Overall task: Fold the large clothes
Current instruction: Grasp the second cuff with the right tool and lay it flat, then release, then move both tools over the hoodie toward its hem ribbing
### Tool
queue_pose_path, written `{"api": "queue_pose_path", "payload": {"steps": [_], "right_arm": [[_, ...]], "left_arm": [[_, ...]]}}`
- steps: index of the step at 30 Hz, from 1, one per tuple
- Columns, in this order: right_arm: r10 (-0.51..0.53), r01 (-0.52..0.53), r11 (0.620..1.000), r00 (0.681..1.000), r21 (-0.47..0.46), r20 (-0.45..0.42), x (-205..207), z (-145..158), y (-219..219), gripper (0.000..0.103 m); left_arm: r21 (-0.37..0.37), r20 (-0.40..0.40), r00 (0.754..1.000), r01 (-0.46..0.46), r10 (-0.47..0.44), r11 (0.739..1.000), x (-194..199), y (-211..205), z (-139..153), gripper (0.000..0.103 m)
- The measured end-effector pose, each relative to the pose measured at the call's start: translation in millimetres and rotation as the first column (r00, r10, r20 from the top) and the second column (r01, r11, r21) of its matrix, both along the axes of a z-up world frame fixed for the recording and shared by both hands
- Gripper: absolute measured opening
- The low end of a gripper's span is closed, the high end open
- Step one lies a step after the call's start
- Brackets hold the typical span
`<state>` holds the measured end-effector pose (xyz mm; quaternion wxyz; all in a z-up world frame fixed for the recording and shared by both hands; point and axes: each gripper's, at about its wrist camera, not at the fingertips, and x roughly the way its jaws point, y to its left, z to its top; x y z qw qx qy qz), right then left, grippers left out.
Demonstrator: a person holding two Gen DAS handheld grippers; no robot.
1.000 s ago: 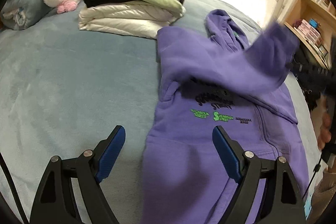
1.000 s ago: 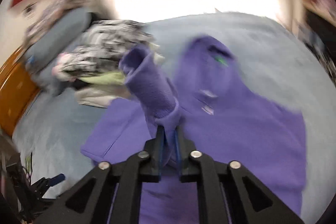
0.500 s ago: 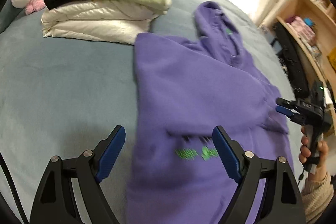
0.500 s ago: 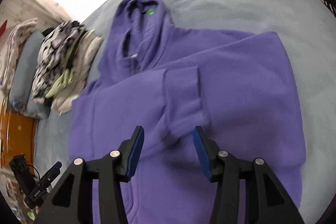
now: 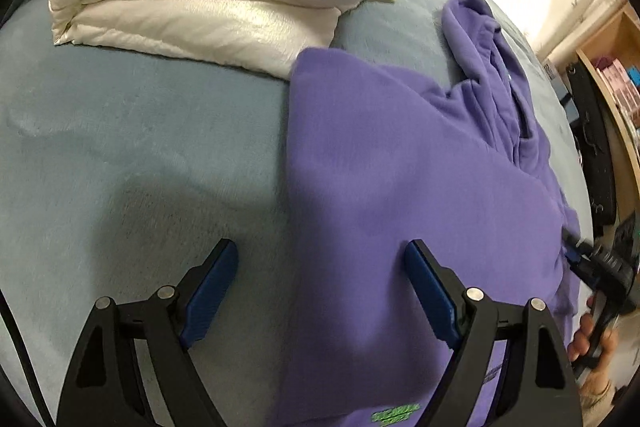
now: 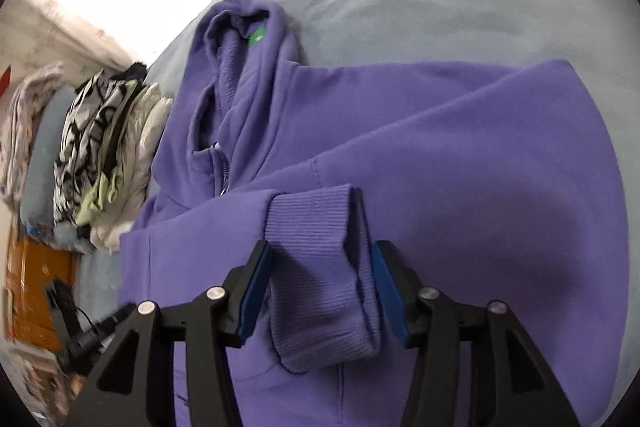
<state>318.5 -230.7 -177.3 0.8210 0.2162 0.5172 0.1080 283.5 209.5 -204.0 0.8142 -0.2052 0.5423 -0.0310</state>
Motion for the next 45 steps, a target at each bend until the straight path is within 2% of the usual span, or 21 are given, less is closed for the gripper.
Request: {"api": "queue_pose_path", "payload": {"steps": [1, 3, 4, 5, 6, 7, 9, 11, 13, 16, 20, 22, 24, 28, 30, 34, 36, 37, 41, 44, 45], "right_arm": [[0.011, -0.011, 1.0, 1.0, 0.002, 0.003, -0.5, 1.4, 0.1, 0.007], [0.014, -0.013, 1.0, 0.999, -0.027, 0.051, -5.2, 11.3, 1.8, 0.007], [0.013, -0.01, 0.999, 0.997, -0.038, 0.079, -6.9, 17.1, 2.5, 0.007], [0.001, 0.004, 0.999, 0.992, -0.04, 0.123, -10.2, 26.1, 1.1, 0.006], [-0.01, 0.015, 0.999, 0.988, -0.034, 0.151, -11.8, 31.6, -0.6, 0.006], [-0.027, 0.035, 0.999, 0.983, -0.04, 0.183, -13.7, 37.2, -1.8, 0.006], [-0.042, 0.056, 0.996, 0.981, -0.071, 0.192, -13.2, 36.0, -2.0, 0.006], [-0.021, 0.04, 0.985, 0.993, -0.169, 0.115, -5.1, 17.1, 6.2, 0.007], [-0.001, 0.01, 0.975, 0.999, -0.222, 0.041, -1.1, 1.9, 13.6, 0.01], [-0.013, 0.025, 0.963, 0.999, -0.268, 0.046, -8.3, 16.7, 14.8, 0.016], [0.013, 0.023, 0.955, 0.993, -0.297, 0.12, -28.0, 46.5, 21.8, 0.016], [0.049, -0.014, 0.966, 0.99, -0.258, 0.133, -35.9, 55.2, 28.6, 0.017], [0.094, -0.067, 0.975, 0.989, -0.21, 0.117, -41.8, 57.0, 42.4, 0.017], [0.169, -0.151, 0.975, 0.98, -0.164, 0.104, -54.1, 50.9, 82.9, 0.017], [0.216, -0.203, 0.968, 0.973, -0.148, 0.084, -55.1, 41.9, 107.0, 0.017], [0.294, -0.27, 0.926, 0.954, -0.263, 0.058, -60.8, 21.9, 135.7, 0.017], [0.281, -0.255, 0.914, 0.959, -0.315, 0.038, -62.1, 9.3, 128.5, 0.017], [0.265, -0.238, 0.921, 0.963, -0.308, 0.047, -62.3, 7.1, 118.1, 0.016], [0.157, -0.138, 0.952, 0.986, -0.272, 0.05, -63.0, 9.3, 69.4, 0.013], [0.133, -0.126, 0.973, 0.991, -0.194, 0.028, -65.4, 12.0, 42.9, 0.005], [0.119, -0.111, 0.969, 0.993, -0.22, 0.021, -65.9, 14.3, 42.2, 0.01]], "left_arm": [[-0.012, 0.009, 1.0, -0.008, 0.008, 1.0, 1.7, 1.1, 1.5, 0.081], [-0.024, 0.024, 1.0, -0.018, 0.019, 1.0, 3.4, 0.9, 5.6, 0.059], [-0.021, 0.028, 0.999, -0.016, 0.016, 1.0, 4.5, 0.2, 6.8, 0.035], [-0.015, 0.028, 1.0, -0.007, 0.007, 1.0, 6.3, -1.8, 8.1, 0.026], [-0.004, 0.032, 0.999, -0.004, 0.004, 1.0, 7.5, -2.2, 9.9, 0.025], [0.01, 0.041, 0.999, 0.002, -0.003, 1.0, 8.2, -5.5, 11.1, 0.019], [0.06, 0.066, 0.997, 0.022, -0.026, 0.998, 9.5, -13.3, 12.3, 0.017], [0.142, 0.08, 0.994, 0.059, -0.071, 0.988, 11.2, -22.6, 8.4, 0.017], [0.17, 0.088, 0.991, 0.08, -0.096, 0.982, 10.5, -25.0, 6.6, 0.018], [0.204, 0.122, 0.985, 0.091, -0.118, 0.975, 4.4, -27.1, 19.1, 0.021], [0.335, 0.207, 0.953, 0.144, -0.222, 0.931, -15.8, -45.6, 54.3, 0.023], [0.319, 0.225, 0.944, 0.162, -0.241, 0.934, -22.6, -54.4, 68.8, 0.032], [0.253, 0.248, 0.935, 0.191, -0.254, 0.948, -28.0, -65.8, 81.9, 0.034], [0.214, 0.26, 0.934, 0.192, -0.245, 0.958, -31.2, -95.2, 90.1, 0.035], [0.201, 0.243, 0.934, 0.217, -0.264, 0.955, -33.0, -110.0, 78.9, 0.035], [0.273, 0.128, 0.959, 0.21, -0.252, 0.939, -33.4, -122.2, 37.9, 0.035], [0.319, 0.063, 0.976, 0.179, -0.209, 0.931, -32.0, -112.6, 14.4, 0.035], [0.28, 0.085, 0.974, 0.178, -0.209, 0.943, -34.0, -104.1, 10.9, 0.035], [0.232, 0.107, 0.975, 0.165, -0.194, 0.959, -38.6, -83.9, 13.9, 0.031], [0.244, 0.092, 0.975, 0.174, -0.202, 0.954, -38.1, -82.2, 17.0, 0.031], [0.255, 0.089, 0.976, 0.171, -0.199, 0.952, -37.2, -82.7, 20.5, 0.031]]}}
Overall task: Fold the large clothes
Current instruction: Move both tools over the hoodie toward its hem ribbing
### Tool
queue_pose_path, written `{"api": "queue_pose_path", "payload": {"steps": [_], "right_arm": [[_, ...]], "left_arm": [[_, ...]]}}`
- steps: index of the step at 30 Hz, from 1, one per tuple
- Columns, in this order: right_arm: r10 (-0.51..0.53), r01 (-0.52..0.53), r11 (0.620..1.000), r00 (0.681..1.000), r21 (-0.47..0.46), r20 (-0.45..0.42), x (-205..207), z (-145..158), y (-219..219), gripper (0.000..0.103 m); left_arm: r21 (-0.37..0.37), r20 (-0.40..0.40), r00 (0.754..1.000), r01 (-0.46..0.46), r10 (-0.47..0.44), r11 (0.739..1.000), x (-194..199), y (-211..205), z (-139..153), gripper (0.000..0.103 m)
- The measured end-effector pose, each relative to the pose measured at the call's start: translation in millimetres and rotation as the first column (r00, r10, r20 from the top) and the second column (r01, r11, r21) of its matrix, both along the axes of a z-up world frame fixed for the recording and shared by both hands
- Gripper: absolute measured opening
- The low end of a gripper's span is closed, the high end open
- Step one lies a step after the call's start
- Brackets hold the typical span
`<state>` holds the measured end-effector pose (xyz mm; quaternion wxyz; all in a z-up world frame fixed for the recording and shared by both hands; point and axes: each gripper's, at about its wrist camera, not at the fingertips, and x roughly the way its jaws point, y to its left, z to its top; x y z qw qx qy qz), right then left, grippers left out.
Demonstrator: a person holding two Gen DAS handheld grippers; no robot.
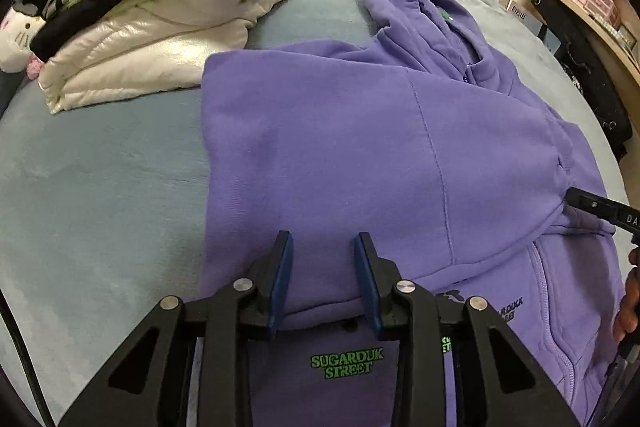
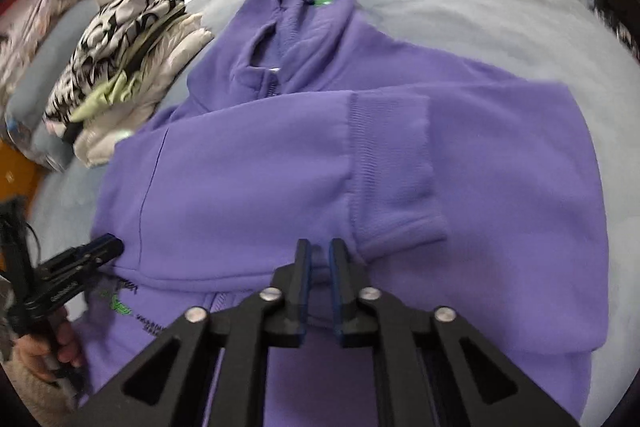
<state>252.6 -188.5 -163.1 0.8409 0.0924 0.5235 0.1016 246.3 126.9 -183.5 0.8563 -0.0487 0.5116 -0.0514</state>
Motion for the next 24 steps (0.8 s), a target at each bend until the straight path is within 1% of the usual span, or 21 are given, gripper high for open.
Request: {"api": "queue_pose_path", "payload": {"steps": [1, 2, 3, 5, 7, 9, 13, 16, 17, 18, 19, 20, 21, 22, 23, 24], "right_arm": [[-0.02, 0.02, 0.999, 1.0, -0.051, 0.003, 0.5, 2.5, -1.0, 0.013], [-0.021, 0.022, 0.998, 1.0, -0.064, 0.009, 0.4, 5.7, -1.7, 0.014], [-0.018, 0.018, 0.999, 1.0, -0.034, 0.012, 1.7, 9.1, -3.4, 0.014], [-0.027, 0.027, 1.0, 0.999, 0.003, 0.017, 9.0, 15.9, -3.3, 0.014], [-0.022, 0.022, 1.0, 0.999, 0.005, 0.035, 17.9, 21.2, 4.0, 0.014], [-0.007, 0.006, 1.0, 0.999, 0.011, 0.051, 32.2, 25.3, 17.6, 0.014], [0.021, -0.022, 1.0, 0.998, 0.014, 0.062, 57.1, 21.9, 42.1, 0.014], [0.012, -0.011, 1.0, 0.998, -0.025, 0.054, 74.6, 10.9, 45.2, 0.015], [-0.005, 0.008, 0.999, 0.999, -0.052, 0.048, 80.1, 4.8, 38.5, 0.015], [-0.019, 0.021, 0.998, 0.999, -0.059, 0.044, 83.3, 1.5, 31.5, 0.014], [-0.032, 0.034, 0.998, 0.999, -0.047, 0.041, 85.7, -1.9, 19.1, 0.014], [-0.027, 0.027, 1.0, 0.999, 0.003, 0.037, 86.6, -3.6, 9.2, 0.01], [-0.023, 0.022, 0.998, 0.999, 0.055, 0.032, 86.1, -4.6, -2.1, 0.007], [-0.021, 0.019, 0.997, 0.999, 0.068, 0.033, 83.9, -3.1, -9.7, 0.005], [-0.033, 0.032, 0.999, 0.999, 0.022, 0.043, 80.1, 0.4, -13.6, 0.003], [-0.066, 0.07, 0.995, 0.996, -0.074, 0.061, 76.6, 3.1, -16.2, 0.009]], "left_arm": [[0.014, 0.008, 1.0, -0.004, 0.003, 1.0, -0.1, -2.4, 5.6, 0.032], [0.03, 0.031, 1.0, -0.001, 0.0, 1.0, 0.2, -6.5, 14.1, 0.032], [0.028, 0.049, 0.999, 0.011, -0.012, 1.0, 1.1, -7.2, 20.9, 0.032], [0.019, 0.071, 0.997, 0.032, -0.033, 0.999, 5.9, -11.5, 32.7, 0.037], [0.009, 0.075, 0.997, 0.027, -0.028, 1.0, 19.6, -19.1, 38.8, 0.043], [-0.004, 0.078, 0.997, 0.018, -0.018, 1.0, 35.7, -26.3, 40.3, 0.044], [-0.024, 0.061, 0.998, -0.008, 0.009, 1.0, 69.3, -35.1, 28.4, 0.044], [0.008, 0.028, 0.998, -0.062, 0.062, 0.998, 89.1, -28.7, 9.6, 0.044], [0.026, 0.03, 0.997, -0.076, 0.076, 0.997, 93.2, -23.0, 2.5, 0.044], [0.044, 0.027, 0.995, -0.102, 0.101, 0.994, 96.2, -14.6, -3.9, 0.044], [0.044, 0.034, 0.993, -0.113, 0.111, 0.993, 97.2, -6.7, -7.7, 0.044], [0.019, 0.043, 0.993, -0.108, 0.107, 0.994, 97.1, 3.1, -10.6, 0.044], [0.003, 0.046, 0.994, -0.101, 0.101, 0.995, 96.6, 7.4, -10.8, 0.044], [-0.004, 0.052, 0.994, -0.092, 0.092, 0.996, 95.3, 11.0, -10.6, 0.044], [0.004, 0.055, 0.995, -0.089, 0.089, 0.996, 94.5, 11.9, -10.3, 0.044], [0.016, 0.057, 0.995, -0.086, 0.085, 0.996, 93.6, 11.9, -9.9, 0.044]]}}
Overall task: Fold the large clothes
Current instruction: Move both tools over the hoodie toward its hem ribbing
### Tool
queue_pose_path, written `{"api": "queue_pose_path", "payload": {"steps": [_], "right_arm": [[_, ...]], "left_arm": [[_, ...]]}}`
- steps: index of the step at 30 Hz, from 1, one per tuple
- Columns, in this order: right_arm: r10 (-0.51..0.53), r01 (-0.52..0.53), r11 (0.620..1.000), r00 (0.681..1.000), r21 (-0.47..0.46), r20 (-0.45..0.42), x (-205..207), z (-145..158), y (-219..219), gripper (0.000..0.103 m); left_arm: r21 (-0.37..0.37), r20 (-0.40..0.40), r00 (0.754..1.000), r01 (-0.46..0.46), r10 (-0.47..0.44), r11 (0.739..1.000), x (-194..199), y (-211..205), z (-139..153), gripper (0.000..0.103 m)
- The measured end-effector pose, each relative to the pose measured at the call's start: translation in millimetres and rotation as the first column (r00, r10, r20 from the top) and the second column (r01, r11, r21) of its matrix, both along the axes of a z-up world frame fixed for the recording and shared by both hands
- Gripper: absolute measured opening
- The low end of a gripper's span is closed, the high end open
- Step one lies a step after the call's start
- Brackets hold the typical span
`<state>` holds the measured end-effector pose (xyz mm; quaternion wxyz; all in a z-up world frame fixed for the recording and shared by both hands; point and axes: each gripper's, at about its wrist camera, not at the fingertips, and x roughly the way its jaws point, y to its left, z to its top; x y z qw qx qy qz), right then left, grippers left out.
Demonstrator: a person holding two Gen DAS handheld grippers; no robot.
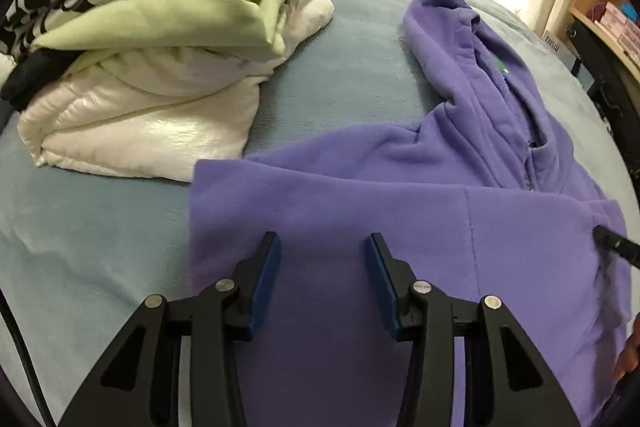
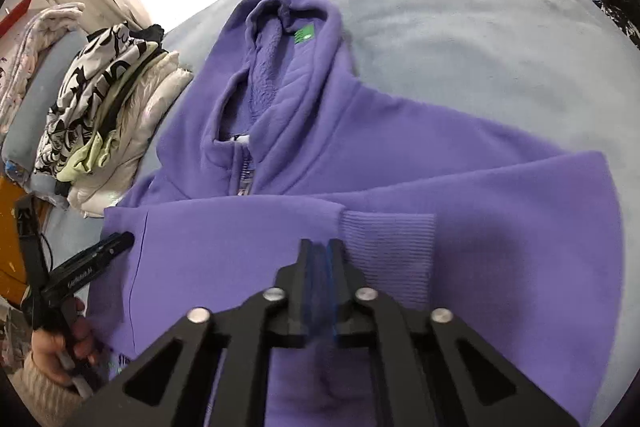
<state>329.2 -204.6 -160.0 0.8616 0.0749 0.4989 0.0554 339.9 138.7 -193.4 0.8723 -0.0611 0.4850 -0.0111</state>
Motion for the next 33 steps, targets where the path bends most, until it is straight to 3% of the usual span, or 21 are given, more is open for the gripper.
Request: {"api": "queue_pose_path", "payload": {"steps": [1, 6, 10, 14, 16, 21, 33], "right_arm": [[-0.019, 0.02, 0.998, 1.0, -0.061, 0.016, -3.5, 2.2, -4.9, 0.009], [-0.092, 0.092, 0.996, 0.995, -0.006, -0.035, -12.4, -3.1, -41.5, 0.011], [-0.103, 0.103, 0.995, 0.995, 0.01, -0.015, -32.4, 12.9, -51.2, 0.011], [-0.097, 0.097, 0.995, 0.995, 0.033, 0.003, -55.4, 36.7, -53.7, 0.011], [-0.097, 0.096, 0.995, 0.995, 0.034, 0.016, -65.8, 47.6, -55.1, 0.014], [-0.103, 0.102, 0.994, 0.993, 0.035, 0.049, -99.7, 75.4, -56.4, 0.046], [-0.081, 0.078, 0.996, 0.995, 0.049, 0.066, -174.1, 104.9, -64.9, 0.048]], "left_arm": [[0.007, 0.0, 1.0, 0.002, -0.002, 1.0, -0.9, -0.8, 0.5, 0.044], [0.037, -0.024, 1.0, -0.004, 0.005, 0.999, -4.5, -8.5, 6.4, 0.047], [0.018, -0.046, 0.999, -0.025, 0.025, 1.0, -18.3, -5.0, 18.7, 0.058], [0.0, -0.047, 0.998, -0.035, 0.035, 0.999, -38.4, -5.3, 37.4, 0.063], [-0.021, -0.045, 0.998, -0.043, 0.042, 0.999, -49.7, -5.4, 48.9, 0.068], [-0.043, -0.039, 0.999, -0.037, 0.035, 0.998, -82.5, -1.3, 73.9, 0.07], [0.008, -0.035, 0.998, 0.046, -0.046, 0.999, -160.7, -2.4, 109.4, 0.075]]}}
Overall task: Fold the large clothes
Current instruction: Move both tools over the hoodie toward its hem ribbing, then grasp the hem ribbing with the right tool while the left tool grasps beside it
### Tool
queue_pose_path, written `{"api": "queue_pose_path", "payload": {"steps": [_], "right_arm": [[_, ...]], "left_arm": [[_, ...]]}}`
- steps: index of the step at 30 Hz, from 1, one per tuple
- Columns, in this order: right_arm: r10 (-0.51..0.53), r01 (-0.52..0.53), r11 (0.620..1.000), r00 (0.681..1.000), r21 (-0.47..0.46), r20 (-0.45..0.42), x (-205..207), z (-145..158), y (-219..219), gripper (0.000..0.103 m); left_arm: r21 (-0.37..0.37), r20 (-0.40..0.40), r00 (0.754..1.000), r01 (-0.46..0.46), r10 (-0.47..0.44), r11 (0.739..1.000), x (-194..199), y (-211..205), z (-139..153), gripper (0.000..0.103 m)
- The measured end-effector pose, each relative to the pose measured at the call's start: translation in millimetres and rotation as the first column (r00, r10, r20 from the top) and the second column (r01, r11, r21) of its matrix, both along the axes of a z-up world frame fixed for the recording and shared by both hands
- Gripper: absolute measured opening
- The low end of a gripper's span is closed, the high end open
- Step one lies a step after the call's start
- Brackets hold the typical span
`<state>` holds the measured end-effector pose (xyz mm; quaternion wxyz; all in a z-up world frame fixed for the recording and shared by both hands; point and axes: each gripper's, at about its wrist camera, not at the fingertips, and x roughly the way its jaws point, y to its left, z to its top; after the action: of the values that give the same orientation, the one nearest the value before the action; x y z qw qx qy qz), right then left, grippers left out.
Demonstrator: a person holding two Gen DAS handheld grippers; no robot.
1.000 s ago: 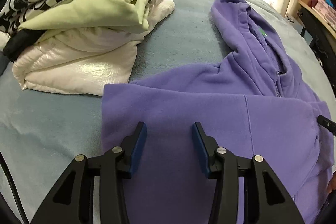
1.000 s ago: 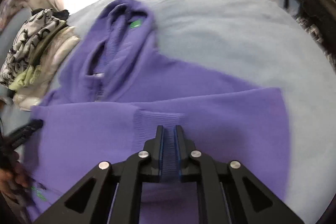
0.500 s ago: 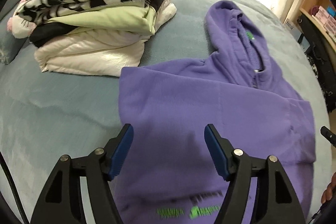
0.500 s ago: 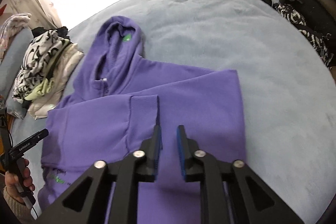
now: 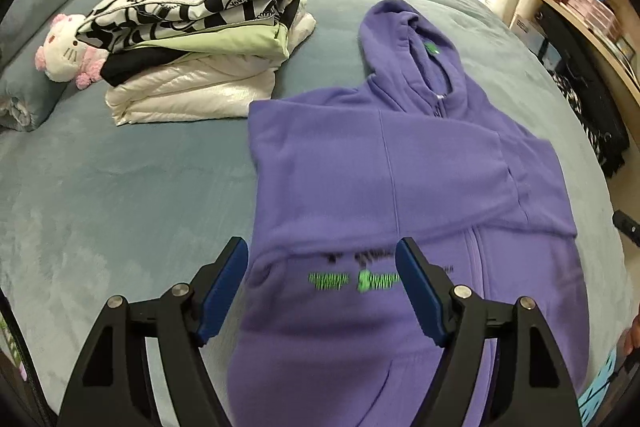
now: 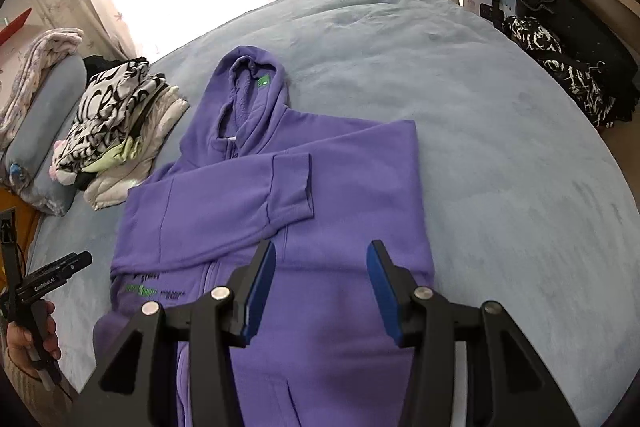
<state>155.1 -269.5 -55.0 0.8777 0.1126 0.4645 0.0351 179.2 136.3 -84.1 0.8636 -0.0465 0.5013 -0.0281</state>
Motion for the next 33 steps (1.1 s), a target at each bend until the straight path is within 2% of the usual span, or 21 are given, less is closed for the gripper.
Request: {"api": "queue_pose_path", "payload": {"steps": [8, 18, 22, 26, 29, 31, 33], "right_arm": [[0.068, -0.068, 0.998, 0.998, -0.004, 0.0, -51.0, 0.9, -1.3, 0.048], [0.168, -0.168, 0.986, 0.986, -0.001, -0.015, -152.3, -6.3, -19.3, 0.048], [0.188, -0.187, 0.982, 0.981, 0.023, -0.048, -193.0, -22.8, -37.6, 0.048], [0.172, -0.166, 0.984, 0.981, 0.071, -0.091, -220.9, -45.4, -58.1, 0.048], [0.16, -0.142, 0.977, 0.981, 0.156, -0.106, -234.1, -63.1, -71.1, 0.048], [0.17, -0.145, 0.966, 0.979, 0.214, -0.108, -237.1, -71.4, -69.9, 0.048], [0.198, -0.168, 0.959, 0.973, 0.229, -0.117, -236.6, -77.2, -59.7, 0.048]], "left_arm": [[-0.003, -0.012, 1.0, 0.001, -0.001, 1.0, -56.0, 10.6, 1.7, 0.075], [-0.17, -0.064, 0.994, 0.072, -0.083, 0.983, -164.1, 45.4, -31.4, 0.075], [-0.23, -0.09, 0.99, 0.085, -0.109, 0.969, -204.4, 52.9, -52.6, 0.075], [-0.275, -0.112, 0.983, 0.107, -0.143, 0.955, -223.2, 54.2, -75.0, 0.075], [-0.339, -0.12, 0.985, 0.079, -0.126, 0.937, -226.0, 58.3, -87.8, 0.075], [-0.379, -0.115, 0.986, 0.065, -0.117, 0.923, -223.7, 61.4, -91.5, 0.075], [-0.413, -0.112, 0.988, 0.054, -0.11, 0.909, -221.0, 64.5, -94.5, 0.075]]}}
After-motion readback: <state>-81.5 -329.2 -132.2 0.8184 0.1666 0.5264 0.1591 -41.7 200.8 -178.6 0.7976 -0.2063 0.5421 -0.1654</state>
